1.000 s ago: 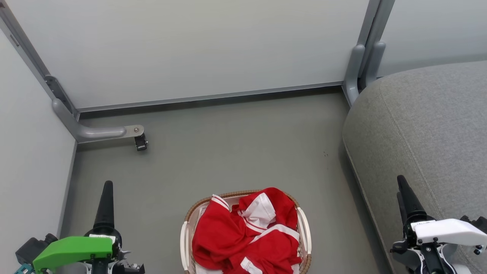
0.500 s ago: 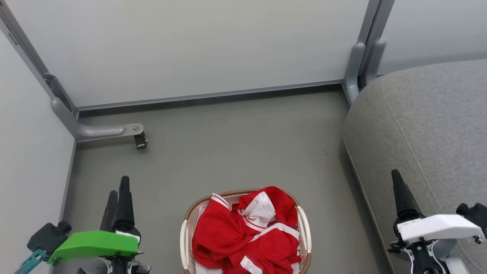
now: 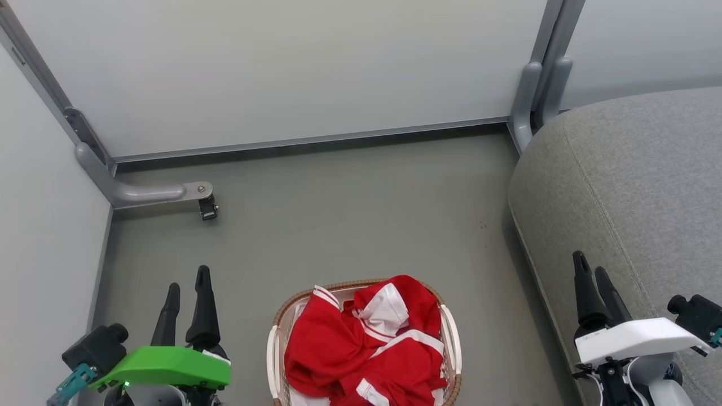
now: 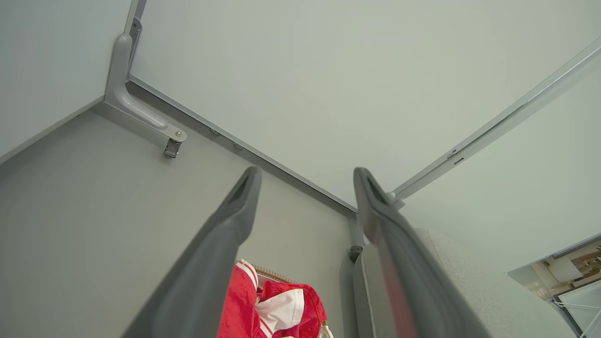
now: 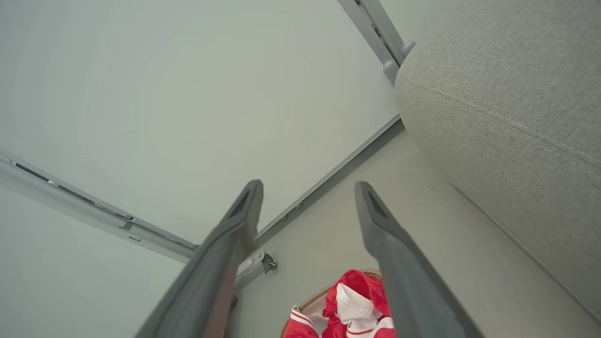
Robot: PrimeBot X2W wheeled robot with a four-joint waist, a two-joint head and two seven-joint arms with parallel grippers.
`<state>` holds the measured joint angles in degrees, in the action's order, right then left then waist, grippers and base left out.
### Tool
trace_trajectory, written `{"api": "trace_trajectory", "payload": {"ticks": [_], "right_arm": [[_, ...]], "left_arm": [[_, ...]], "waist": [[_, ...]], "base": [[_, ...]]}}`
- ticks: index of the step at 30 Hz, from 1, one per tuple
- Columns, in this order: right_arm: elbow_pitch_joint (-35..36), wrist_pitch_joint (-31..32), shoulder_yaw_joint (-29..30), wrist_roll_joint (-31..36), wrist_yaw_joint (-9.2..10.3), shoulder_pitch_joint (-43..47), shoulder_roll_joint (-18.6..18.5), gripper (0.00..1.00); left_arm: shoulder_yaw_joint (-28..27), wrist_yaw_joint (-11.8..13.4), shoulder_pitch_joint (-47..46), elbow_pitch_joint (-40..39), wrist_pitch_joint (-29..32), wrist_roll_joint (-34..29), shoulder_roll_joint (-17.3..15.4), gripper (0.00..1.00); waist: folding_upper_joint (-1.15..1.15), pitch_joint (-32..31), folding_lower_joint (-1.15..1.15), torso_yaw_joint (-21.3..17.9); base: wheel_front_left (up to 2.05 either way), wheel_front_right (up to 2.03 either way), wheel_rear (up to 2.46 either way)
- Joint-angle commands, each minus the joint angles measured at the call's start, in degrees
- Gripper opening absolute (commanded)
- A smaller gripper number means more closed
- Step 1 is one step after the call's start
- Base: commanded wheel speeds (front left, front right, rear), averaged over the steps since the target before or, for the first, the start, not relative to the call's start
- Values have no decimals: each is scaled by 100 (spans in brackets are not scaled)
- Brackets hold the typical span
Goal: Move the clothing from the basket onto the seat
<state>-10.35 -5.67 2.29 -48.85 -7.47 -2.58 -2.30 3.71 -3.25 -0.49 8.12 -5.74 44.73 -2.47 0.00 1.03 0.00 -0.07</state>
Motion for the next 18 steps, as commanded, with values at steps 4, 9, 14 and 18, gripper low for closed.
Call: {"api": "trace_trajectory", "payload": {"ticks": [4,9,14,18], "right_arm": [[0,-118,-45,419,-2,34,-39,100],[-58,-200,-78,763,-2,44,-42,100],[-91,-275,-93,1082,-2,55,-46,100],[-128,-333,-107,1339,-2,69,-48,100]], "left_arm": [[63,32,41,-9,-111,-459,-38,100],[117,58,86,33,-195,-797,-41,100],[153,77,120,87,-269,-1106,-43,100],[190,95,145,139,-327,-1328,-44,100]], "waist": [[0,1,0,0],[0,-1,0,1],[0,-3,0,4],[0,-1,0,9]], "base": [[0,0,0],[0,0,0],[0,0,0],[0,0,0]]}}
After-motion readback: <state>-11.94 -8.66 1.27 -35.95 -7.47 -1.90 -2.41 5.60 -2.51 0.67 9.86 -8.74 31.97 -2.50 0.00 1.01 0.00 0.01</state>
